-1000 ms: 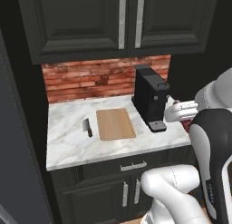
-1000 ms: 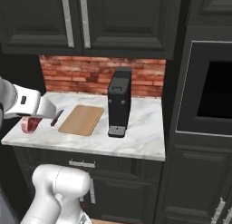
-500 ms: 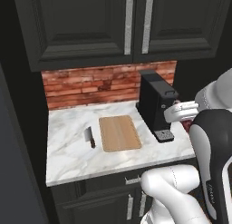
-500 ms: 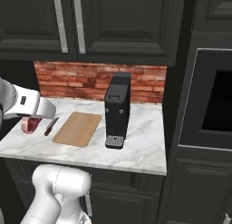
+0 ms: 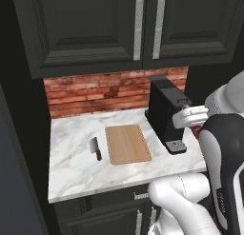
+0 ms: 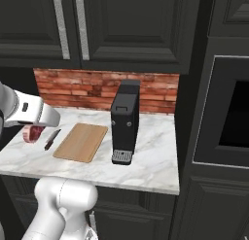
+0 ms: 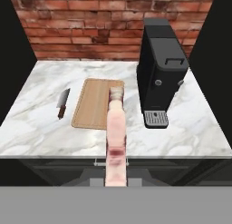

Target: Retrieve the steak from the fridge and place it on the cutting board.

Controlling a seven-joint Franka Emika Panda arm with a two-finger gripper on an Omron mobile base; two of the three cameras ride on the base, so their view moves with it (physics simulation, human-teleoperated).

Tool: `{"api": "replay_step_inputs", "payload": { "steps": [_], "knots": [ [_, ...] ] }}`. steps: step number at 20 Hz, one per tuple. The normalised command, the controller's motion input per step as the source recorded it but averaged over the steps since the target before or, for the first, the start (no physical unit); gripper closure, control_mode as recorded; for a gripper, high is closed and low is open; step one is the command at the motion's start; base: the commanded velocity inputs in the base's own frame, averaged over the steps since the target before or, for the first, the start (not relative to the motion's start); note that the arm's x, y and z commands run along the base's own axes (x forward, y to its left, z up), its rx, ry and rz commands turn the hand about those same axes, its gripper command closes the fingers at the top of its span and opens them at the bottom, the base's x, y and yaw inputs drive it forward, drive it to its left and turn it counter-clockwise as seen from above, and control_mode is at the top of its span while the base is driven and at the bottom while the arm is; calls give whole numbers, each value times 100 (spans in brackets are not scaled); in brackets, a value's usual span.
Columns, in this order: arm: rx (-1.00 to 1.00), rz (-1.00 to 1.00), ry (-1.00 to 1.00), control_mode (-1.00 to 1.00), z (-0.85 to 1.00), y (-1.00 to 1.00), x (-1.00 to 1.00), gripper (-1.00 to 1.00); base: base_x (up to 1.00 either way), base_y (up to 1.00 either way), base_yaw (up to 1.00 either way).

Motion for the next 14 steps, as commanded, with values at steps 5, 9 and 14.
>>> {"api": "replay_step_inputs", "payload": {
  "steps": [5, 9, 14],
  "knots": [
    [0, 0, 0, 100, 0, 0, 0, 100, 0, 0, 0],
    [0, 0, 0, -100, -8, 0, 0, 100, 0, 0, 0],
    [7, 0, -4, -100, -42, 5, 0, 100, 0, 0, 0]
  ]
}}
